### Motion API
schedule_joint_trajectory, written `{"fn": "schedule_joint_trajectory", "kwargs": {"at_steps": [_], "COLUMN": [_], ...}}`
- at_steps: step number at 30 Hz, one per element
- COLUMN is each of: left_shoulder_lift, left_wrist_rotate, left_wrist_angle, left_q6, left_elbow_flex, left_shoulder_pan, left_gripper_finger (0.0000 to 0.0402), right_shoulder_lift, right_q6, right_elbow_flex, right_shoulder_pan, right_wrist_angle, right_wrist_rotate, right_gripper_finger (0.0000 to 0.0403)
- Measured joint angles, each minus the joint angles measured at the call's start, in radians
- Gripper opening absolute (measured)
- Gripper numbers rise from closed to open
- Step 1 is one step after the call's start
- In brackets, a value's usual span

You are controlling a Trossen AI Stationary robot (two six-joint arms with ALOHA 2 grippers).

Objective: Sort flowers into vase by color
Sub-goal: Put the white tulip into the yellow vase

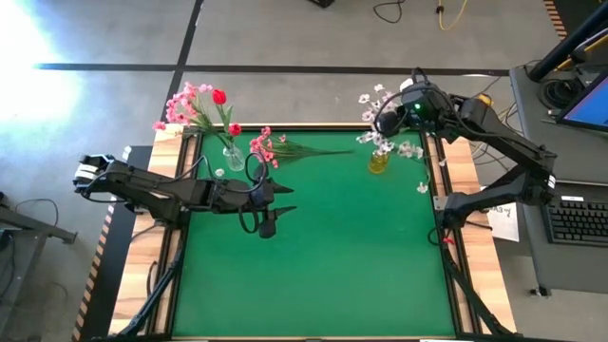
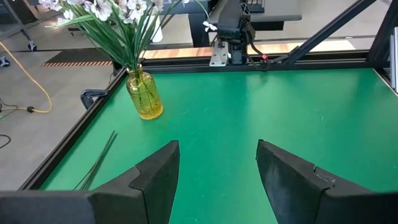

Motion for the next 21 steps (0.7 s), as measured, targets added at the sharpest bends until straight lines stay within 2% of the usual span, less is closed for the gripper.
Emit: {"fn": "schedule_joint_trajectory", "kwargs": {"at_steps": [12, 21], "left_shoulder_lift": [0.0, 0.0], "left_wrist_rotate": [-0.001, -0.002], "left_wrist_angle": [0.0, -0.011], "left_q6": [0.0, 0.0], "left_elbow_flex": [0.0, 0.0], "left_shoulder_pan": [0.0, 0.0], "left_gripper_finger": [0.02, 0.02], "right_shoulder_lift": [-0.001, -0.002], "right_q6": [-0.058, -0.077], "right_elbow_flex": [-0.006, -0.071], "right_shoulder_pan": [0.0, 0.0], "right_wrist_angle": [-0.023, 0.027], "right_wrist_rotate": [0.026, 0.035], "right_gripper_finger": [0.0018, 0.0018]}}
